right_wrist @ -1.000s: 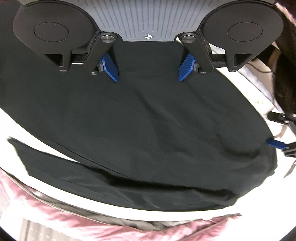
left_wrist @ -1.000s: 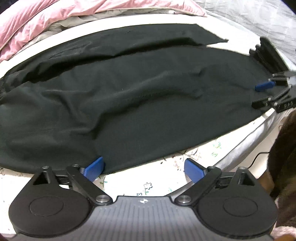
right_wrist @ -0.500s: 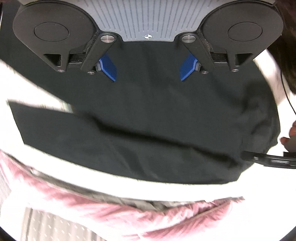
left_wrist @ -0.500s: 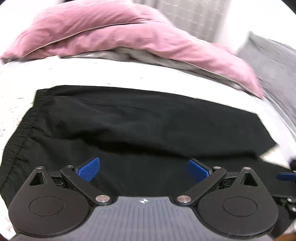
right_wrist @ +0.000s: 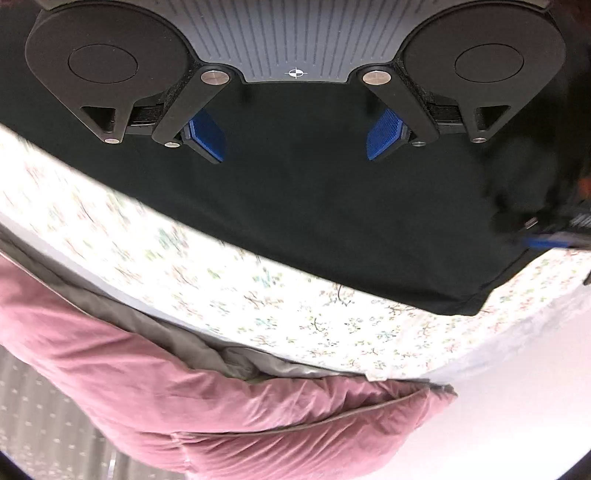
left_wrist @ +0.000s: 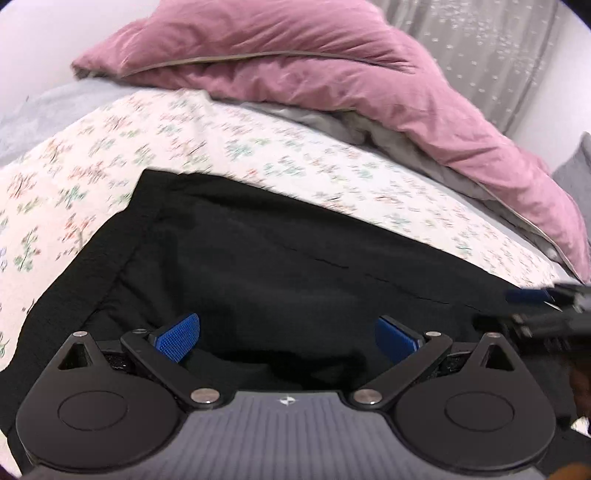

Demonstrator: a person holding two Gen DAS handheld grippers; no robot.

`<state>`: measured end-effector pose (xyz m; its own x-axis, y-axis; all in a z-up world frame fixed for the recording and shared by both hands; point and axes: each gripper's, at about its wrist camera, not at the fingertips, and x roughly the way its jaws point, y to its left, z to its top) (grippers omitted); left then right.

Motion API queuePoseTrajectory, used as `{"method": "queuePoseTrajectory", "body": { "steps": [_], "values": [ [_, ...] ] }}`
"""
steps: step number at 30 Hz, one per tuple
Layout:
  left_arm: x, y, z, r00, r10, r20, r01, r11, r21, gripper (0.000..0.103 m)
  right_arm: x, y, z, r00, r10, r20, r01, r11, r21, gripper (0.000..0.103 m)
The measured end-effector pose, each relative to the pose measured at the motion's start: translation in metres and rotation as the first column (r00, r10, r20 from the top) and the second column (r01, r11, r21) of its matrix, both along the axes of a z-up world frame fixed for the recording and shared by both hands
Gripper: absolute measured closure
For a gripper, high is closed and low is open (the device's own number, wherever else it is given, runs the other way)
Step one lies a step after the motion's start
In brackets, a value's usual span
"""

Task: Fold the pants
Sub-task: 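Grasp the trouser leg with the right gripper and fold it over the waistband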

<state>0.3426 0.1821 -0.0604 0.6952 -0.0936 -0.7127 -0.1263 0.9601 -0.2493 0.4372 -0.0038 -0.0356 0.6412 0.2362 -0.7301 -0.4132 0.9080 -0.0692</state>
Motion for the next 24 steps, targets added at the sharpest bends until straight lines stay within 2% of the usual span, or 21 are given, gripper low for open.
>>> {"method": "queuePoseTrajectory", "body": {
  "steps": [6, 8, 13, 19, 20, 21, 22, 23, 24],
  "values": [
    [-0.002, 0.012, -0.006, 0.998, 0.018, -0.054, -0.021, 0.997, -0.072, 0.0, 0.072, 0.034, -0.018, 0.998, 0.069, 0.008, -0.068, 0.992, -0.107, 0.018],
    [0.0, 0.015, -0.008, 0.998, 0.018, -0.062, -0.024, 0.995, -0.095, 0.0, 0.09, 0.04, -0.022, 0.998, 0.055, 0.001, -0.054, 0.989, -0.138, 0.02],
    [-0.004, 0.02, -0.007, 0.997, 0.022, -0.073, -0.032, 0.991, -0.13, 0.001, 0.133, 0.043, -0.031, 0.995, 0.026, -0.094, -0.041, 0.986, -0.162, 0.027],
    [-0.001, 0.022, -0.009, 0.996, 0.027, -0.089, -0.04, 0.989, -0.145, 0.001, 0.156, 0.04, -0.037, 0.975, 0.029, -0.219, -0.054, 0.992, -0.11, 0.032],
    [0.0, 0.023, -0.01, 0.995, 0.027, -0.091, -0.04, 0.989, -0.146, 0.001, 0.158, 0.04, -0.036, 0.97, 0.031, -0.239, -0.055, 0.994, -0.096, 0.042],
    [0.0, 0.022, -0.01, 0.995, 0.026, -0.092, -0.039, 0.989, -0.144, 0.001, 0.159, 0.041, -0.035, 0.966, 0.036, -0.257, -0.058, 0.995, -0.077, 0.06],
    [0.001, 0.022, -0.01, 0.995, 0.024, -0.092, -0.037, 0.989, -0.14, 0.001, 0.158, 0.042, -0.033, 0.963, 0.041, -0.265, -0.06, 0.996, -0.065, 0.072],
    [0.002, 0.022, -0.011, 0.995, 0.024, -0.094, -0.037, 0.99, -0.137, 0.001, 0.158, 0.044, -0.032, 0.962, 0.037, -0.271, -0.056, 0.996, -0.062, 0.094],
    [0.003, 0.023, -0.012, 0.995, 0.026, -0.097, -0.039, 0.99, -0.136, 0.001, 0.155, 0.046, -0.03, 0.962, 0.032, -0.272, -0.052, 0.996, -0.069, 0.098]
  ]
}}
